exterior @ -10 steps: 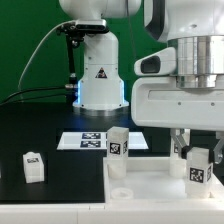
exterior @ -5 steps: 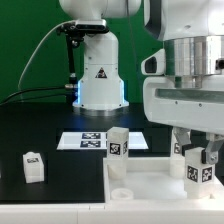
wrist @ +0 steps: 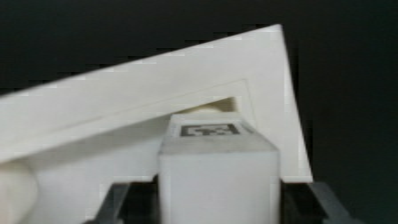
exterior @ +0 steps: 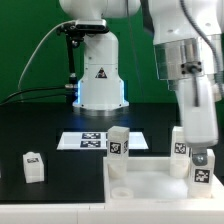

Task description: Assemble square table

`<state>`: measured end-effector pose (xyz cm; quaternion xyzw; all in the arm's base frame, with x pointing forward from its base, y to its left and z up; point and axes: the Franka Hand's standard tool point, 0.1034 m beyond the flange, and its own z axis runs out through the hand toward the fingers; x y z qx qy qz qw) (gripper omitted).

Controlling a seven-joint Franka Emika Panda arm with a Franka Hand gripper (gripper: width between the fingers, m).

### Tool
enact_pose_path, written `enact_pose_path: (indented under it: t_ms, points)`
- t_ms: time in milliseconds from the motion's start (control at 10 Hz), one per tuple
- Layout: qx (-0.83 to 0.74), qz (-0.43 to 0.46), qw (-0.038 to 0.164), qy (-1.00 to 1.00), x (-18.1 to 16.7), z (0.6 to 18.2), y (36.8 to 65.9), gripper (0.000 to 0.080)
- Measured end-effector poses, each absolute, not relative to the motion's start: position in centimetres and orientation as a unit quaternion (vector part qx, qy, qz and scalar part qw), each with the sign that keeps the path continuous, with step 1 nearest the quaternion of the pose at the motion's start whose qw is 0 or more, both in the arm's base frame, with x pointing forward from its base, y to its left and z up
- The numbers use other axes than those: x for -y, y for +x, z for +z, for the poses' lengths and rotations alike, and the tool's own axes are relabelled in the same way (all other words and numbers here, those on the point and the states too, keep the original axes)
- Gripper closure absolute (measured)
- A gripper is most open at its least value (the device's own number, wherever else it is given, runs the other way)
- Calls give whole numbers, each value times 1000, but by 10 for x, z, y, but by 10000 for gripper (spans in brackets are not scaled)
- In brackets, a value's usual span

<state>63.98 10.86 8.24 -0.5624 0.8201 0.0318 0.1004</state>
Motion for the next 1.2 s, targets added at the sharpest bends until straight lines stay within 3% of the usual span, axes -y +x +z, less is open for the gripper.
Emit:
enact_pose_path:
  t_ms: [600,700,800,900,1200]
  points:
    - [-842,30,94,-530,-104,84,639,514]
    - [-829,29,98,-550,-102,92,641,335]
    - [-814,28,105,-570,-91,106,645,335]
    - [-809,23,113,-576,-81,117,650,190]
    - [-808,23,113,-578,-81,117,650,151]
